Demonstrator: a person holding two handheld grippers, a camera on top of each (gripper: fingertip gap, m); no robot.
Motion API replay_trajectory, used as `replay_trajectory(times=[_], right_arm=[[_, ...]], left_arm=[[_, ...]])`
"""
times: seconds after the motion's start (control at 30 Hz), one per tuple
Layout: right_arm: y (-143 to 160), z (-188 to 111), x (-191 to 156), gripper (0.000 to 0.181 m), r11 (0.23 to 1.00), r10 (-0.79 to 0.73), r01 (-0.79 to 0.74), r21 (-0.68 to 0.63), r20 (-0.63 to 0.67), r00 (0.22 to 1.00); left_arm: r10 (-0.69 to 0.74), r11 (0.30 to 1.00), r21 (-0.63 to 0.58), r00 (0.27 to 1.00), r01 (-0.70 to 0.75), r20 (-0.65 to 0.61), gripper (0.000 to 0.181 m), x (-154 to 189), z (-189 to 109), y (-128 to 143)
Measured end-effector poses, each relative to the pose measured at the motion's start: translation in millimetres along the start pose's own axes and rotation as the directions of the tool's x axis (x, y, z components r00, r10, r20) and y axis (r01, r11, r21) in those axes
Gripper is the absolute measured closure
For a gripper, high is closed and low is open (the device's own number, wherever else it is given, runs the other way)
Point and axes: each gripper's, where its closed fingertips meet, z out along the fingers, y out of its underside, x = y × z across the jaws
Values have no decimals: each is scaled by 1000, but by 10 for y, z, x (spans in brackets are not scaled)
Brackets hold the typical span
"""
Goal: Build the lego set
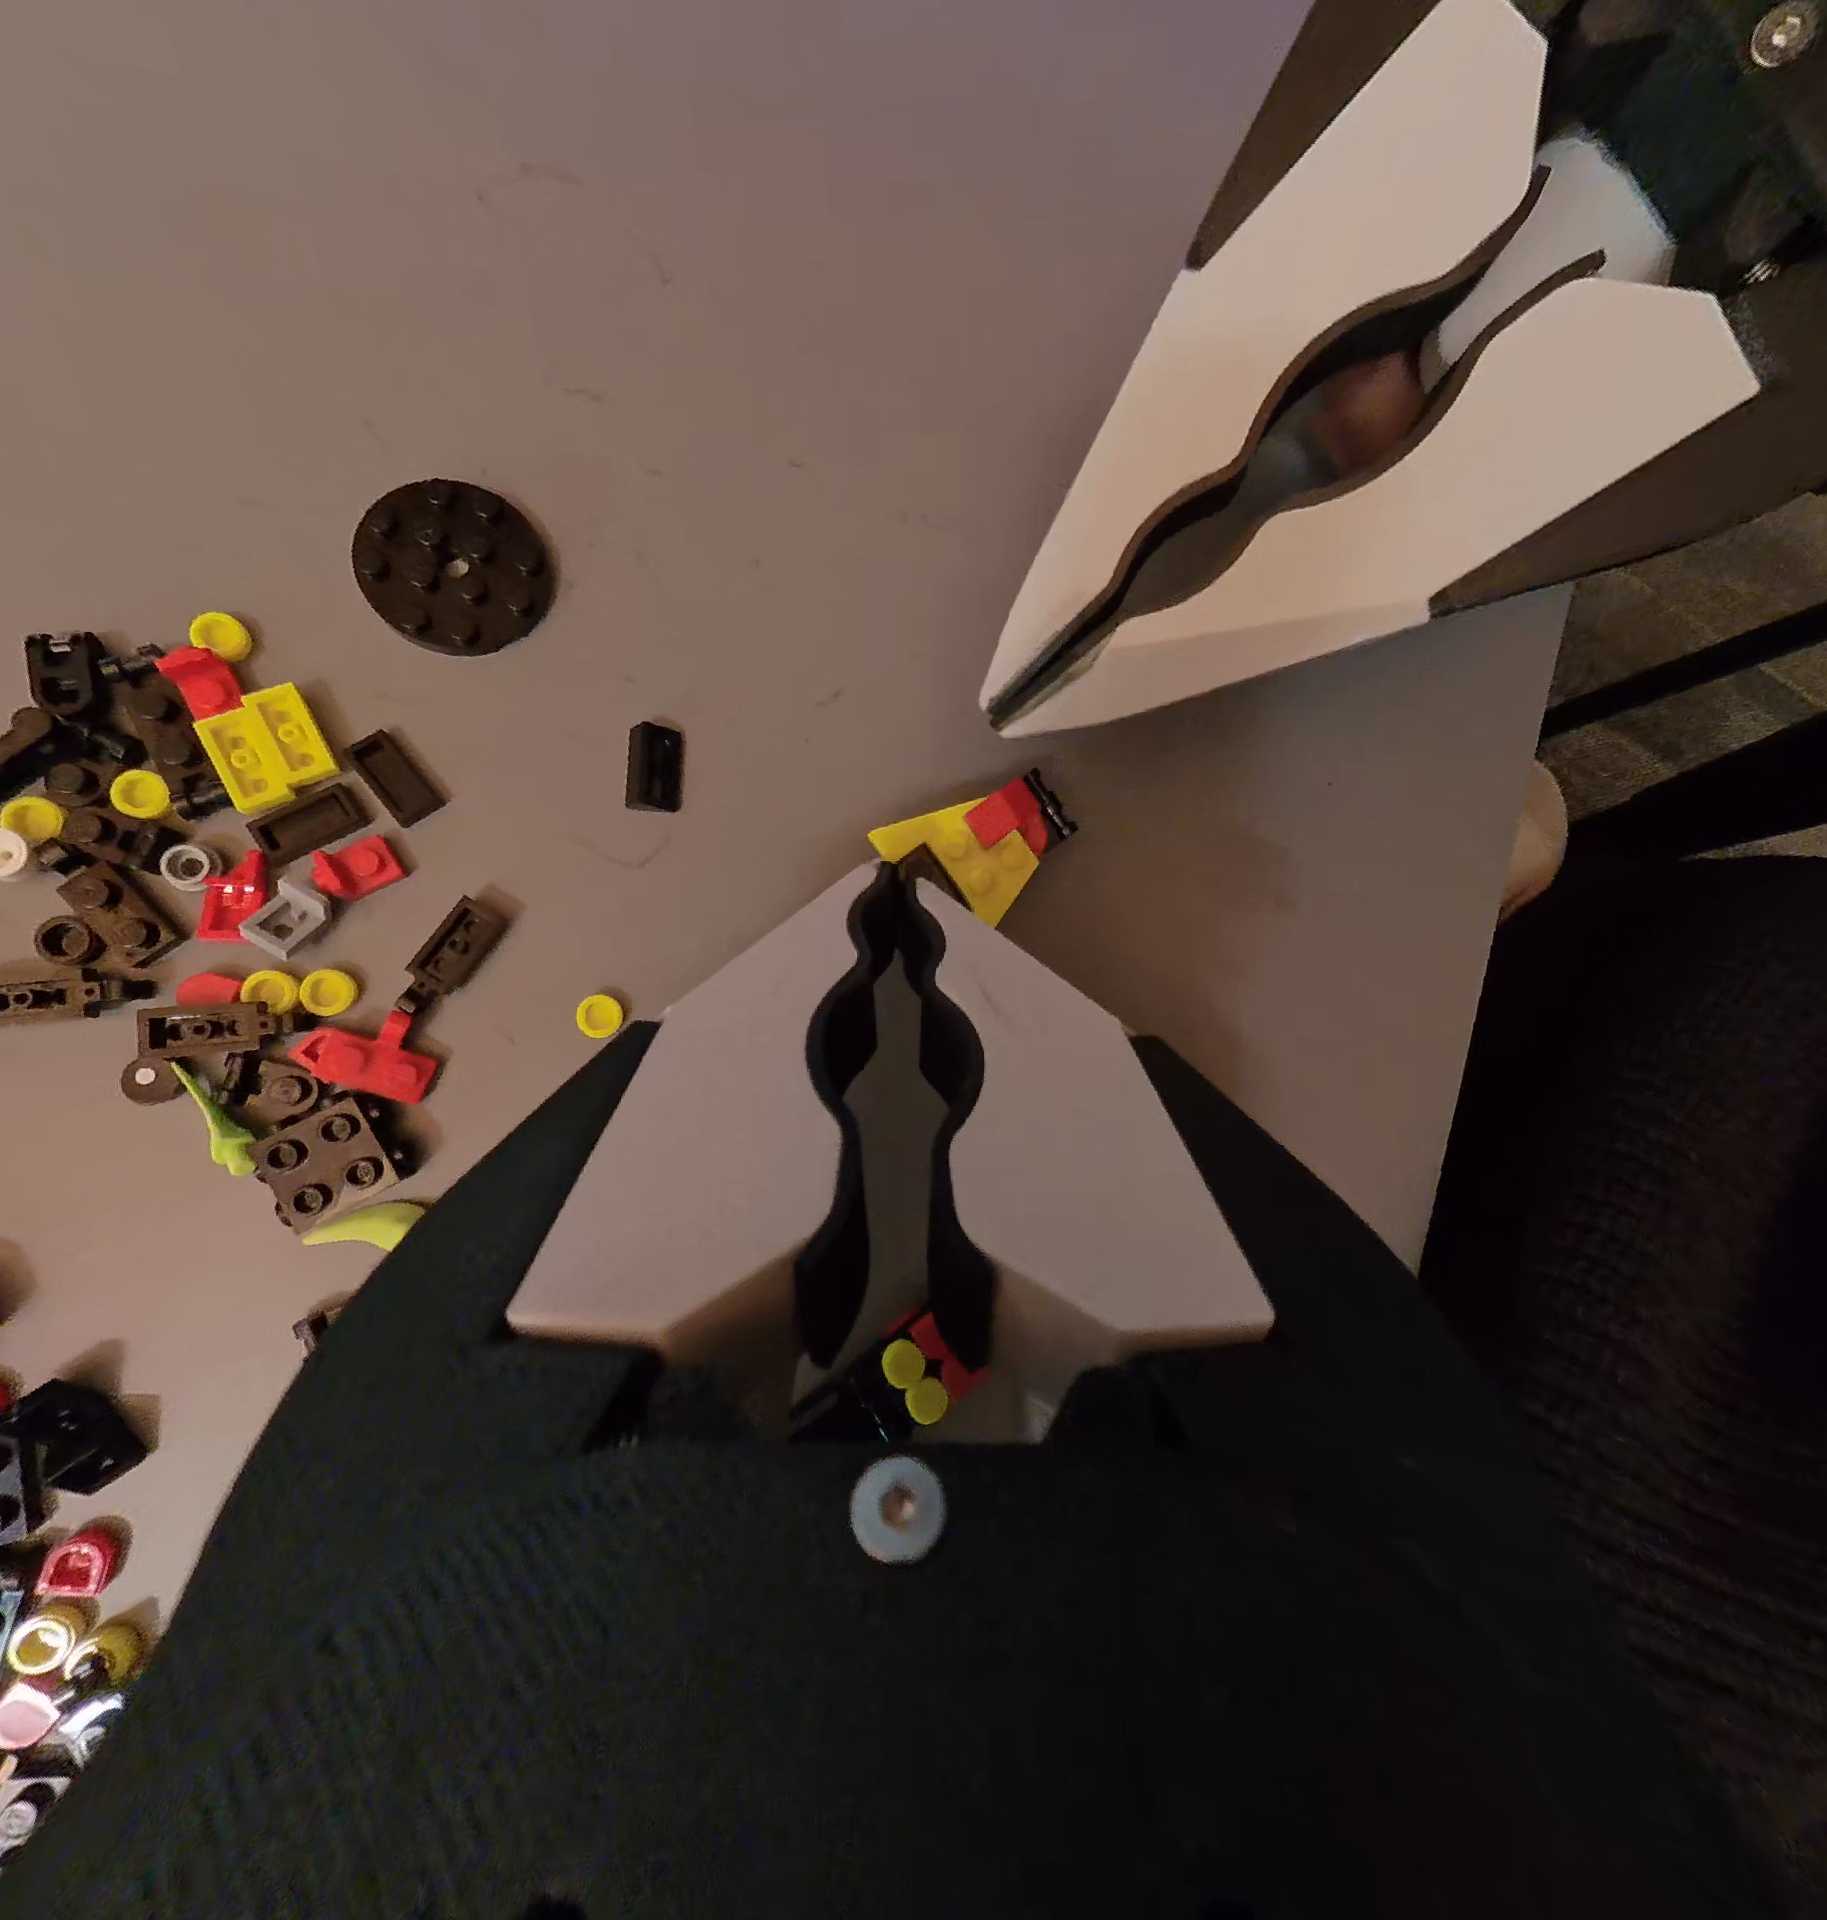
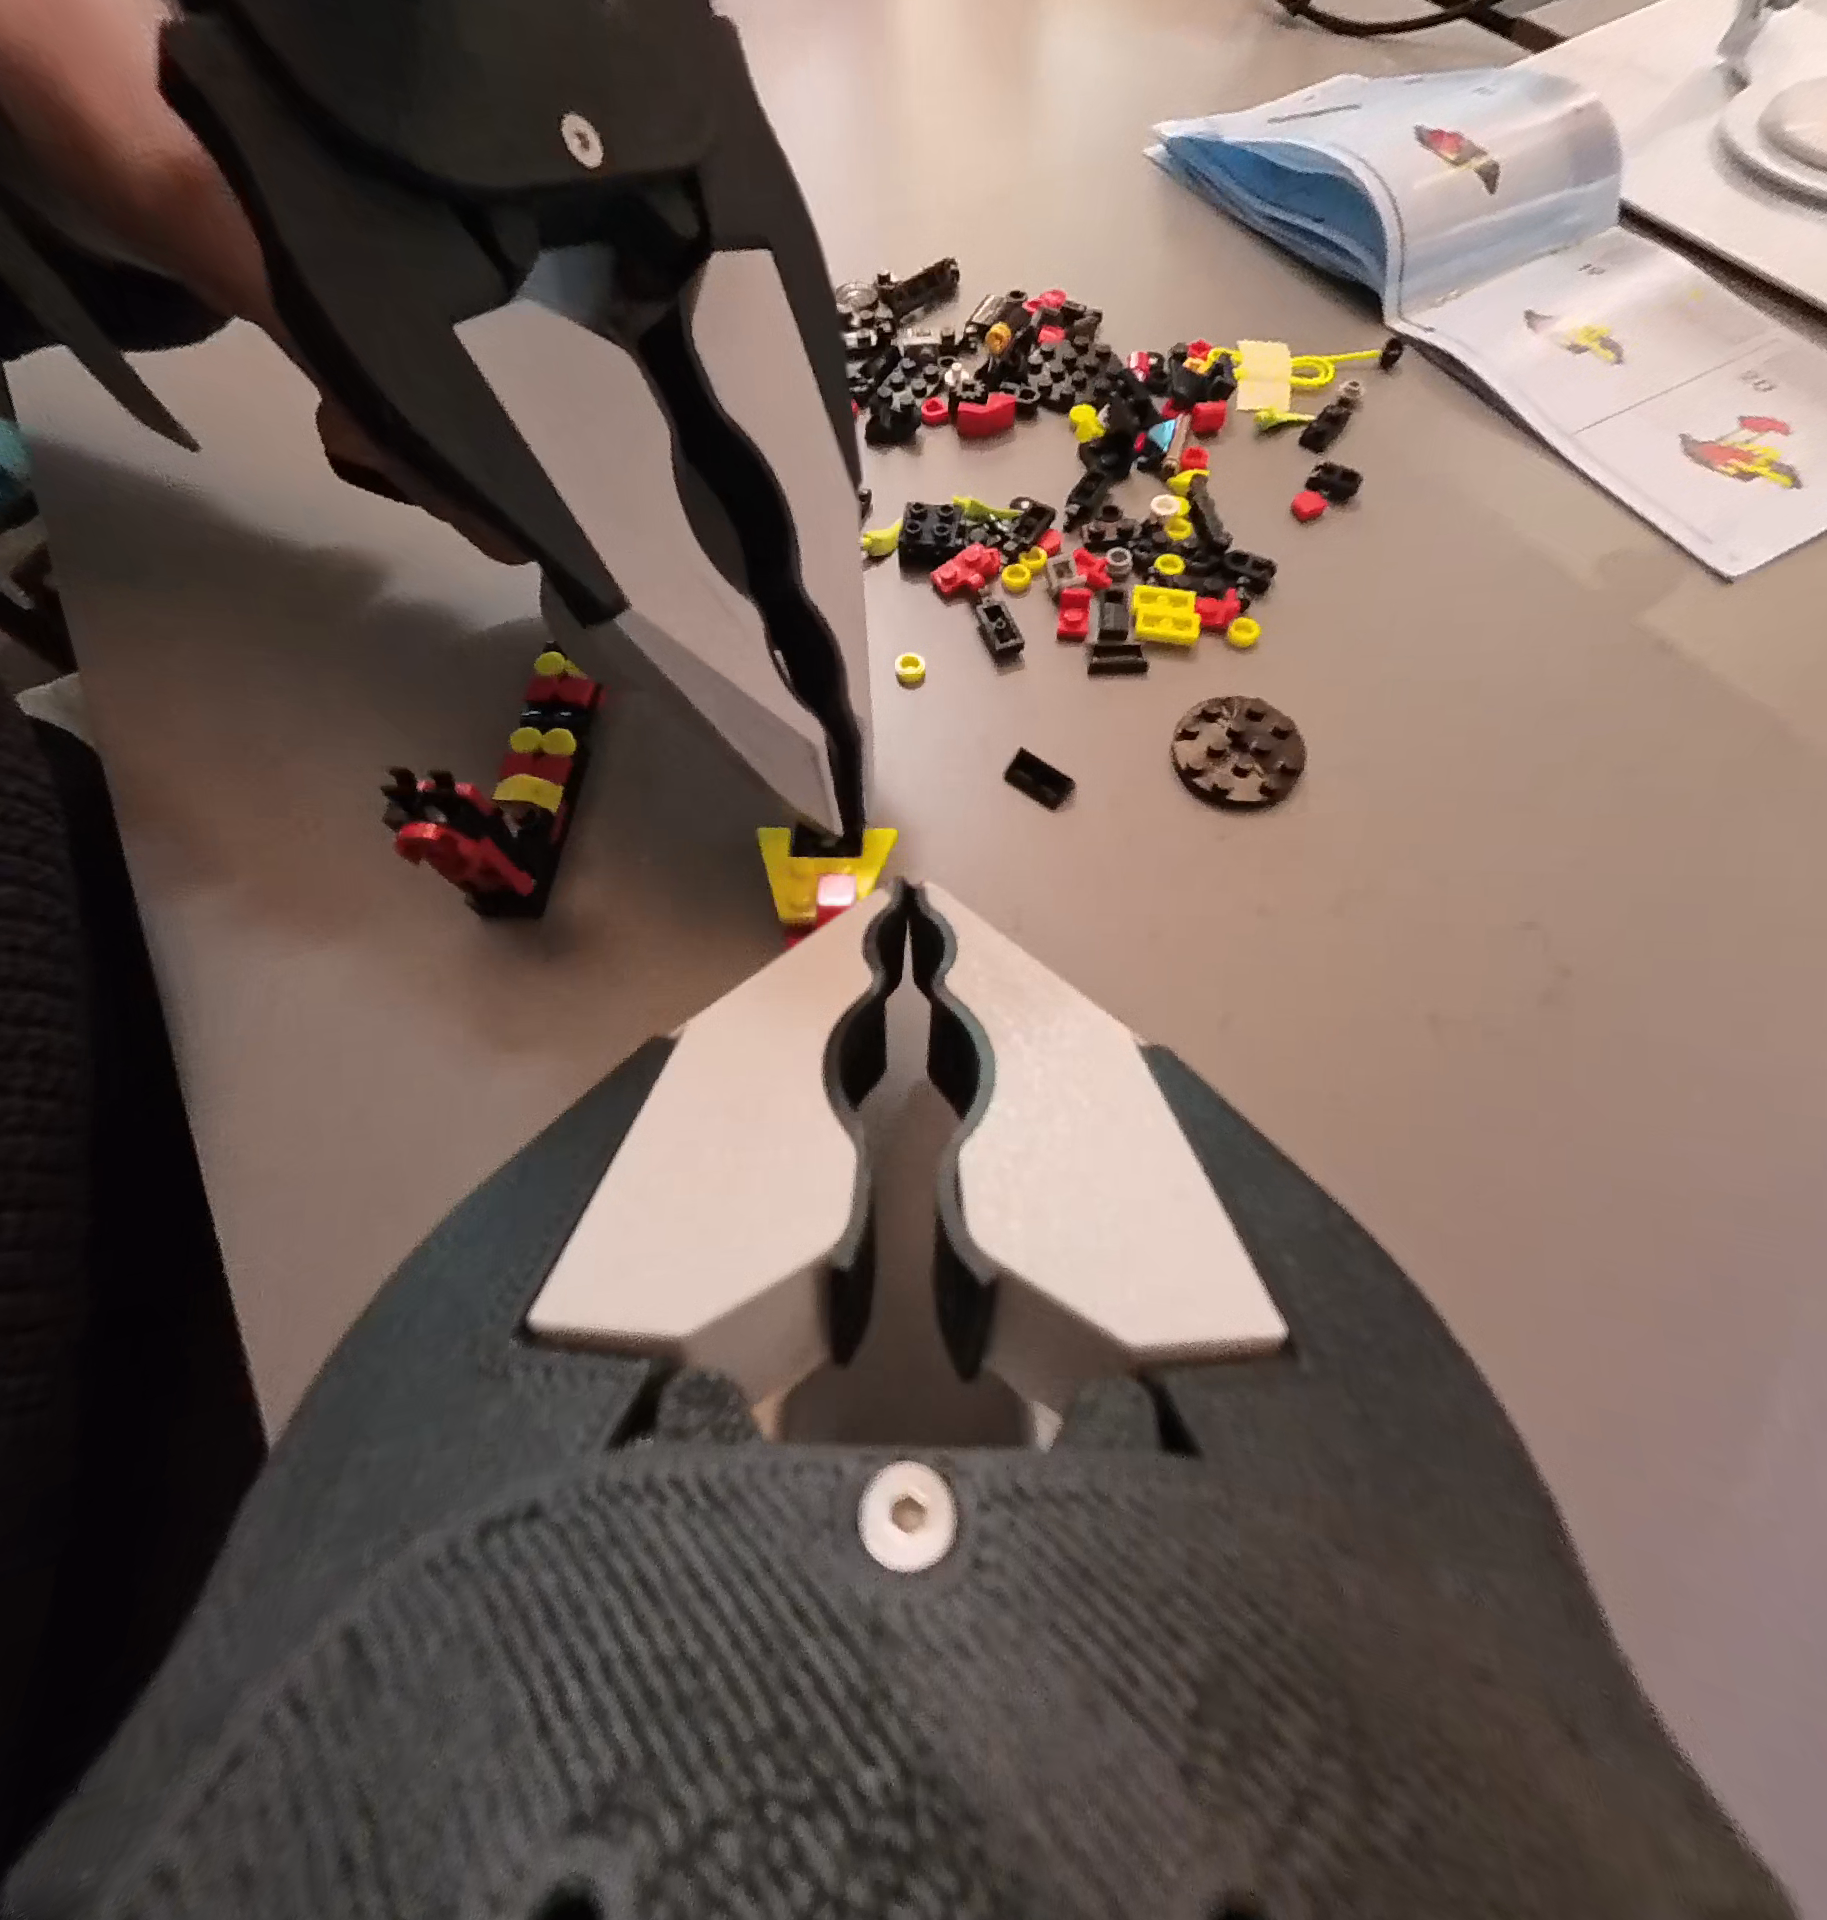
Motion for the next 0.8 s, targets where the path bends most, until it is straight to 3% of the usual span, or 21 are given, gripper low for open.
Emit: replay_trajectory(times=[0.4, 0.8], right_arm=[[73, 63, -142, 181, 999, -8, 12, -50, 67, 998], [107, 85, -181, 181, 991, -98, 100, -87, 36, 995]], left_arm=[[-8, 1000, 5, 1000, 8, -12, 181, 18, -1, -4], [1, 1000, 0, 1000, -1, -2, 181, 25, -14, -1]])
